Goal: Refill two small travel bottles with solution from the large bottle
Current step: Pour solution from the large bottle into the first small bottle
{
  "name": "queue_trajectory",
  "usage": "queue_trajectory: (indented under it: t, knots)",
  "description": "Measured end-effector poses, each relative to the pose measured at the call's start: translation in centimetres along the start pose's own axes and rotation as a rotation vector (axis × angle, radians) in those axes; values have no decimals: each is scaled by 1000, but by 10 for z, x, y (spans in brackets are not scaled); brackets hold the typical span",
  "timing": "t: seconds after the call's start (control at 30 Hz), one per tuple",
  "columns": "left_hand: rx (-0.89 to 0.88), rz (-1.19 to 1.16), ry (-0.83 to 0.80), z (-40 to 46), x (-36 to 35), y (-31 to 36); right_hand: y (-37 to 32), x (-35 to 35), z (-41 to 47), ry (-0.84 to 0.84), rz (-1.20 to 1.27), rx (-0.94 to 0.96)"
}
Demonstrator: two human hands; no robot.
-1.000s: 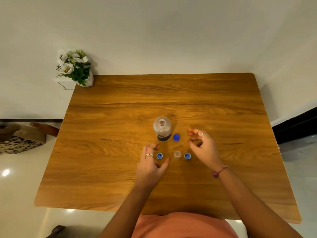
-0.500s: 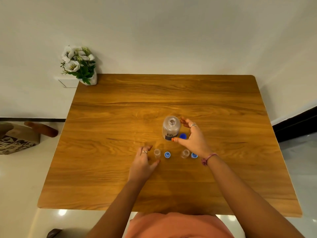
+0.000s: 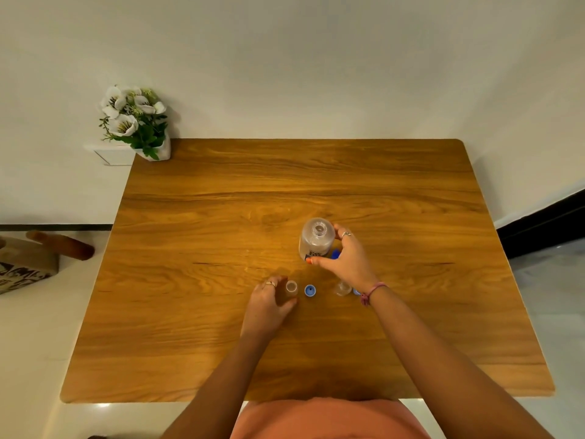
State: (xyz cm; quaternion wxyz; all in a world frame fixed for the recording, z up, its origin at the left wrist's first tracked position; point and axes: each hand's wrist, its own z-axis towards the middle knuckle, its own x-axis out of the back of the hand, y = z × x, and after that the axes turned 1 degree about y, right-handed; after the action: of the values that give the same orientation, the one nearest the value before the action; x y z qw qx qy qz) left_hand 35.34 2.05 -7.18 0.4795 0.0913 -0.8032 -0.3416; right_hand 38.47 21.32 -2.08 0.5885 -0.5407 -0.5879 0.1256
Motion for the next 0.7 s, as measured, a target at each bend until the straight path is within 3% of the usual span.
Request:
queue_trajectory:
  t: [0.3, 0.5, 0.7]
  knots:
    - [-23, -26, 41, 4, 2, 5, -4, -6, -2, 61, 137, -39]
    - [-168, -108, 153, 9, 15, 20, -12, -4, -1, 92, 228, -34]
    - [-176, -332, 223, 16, 40, 50, -32, 13, 4, 166, 243, 36]
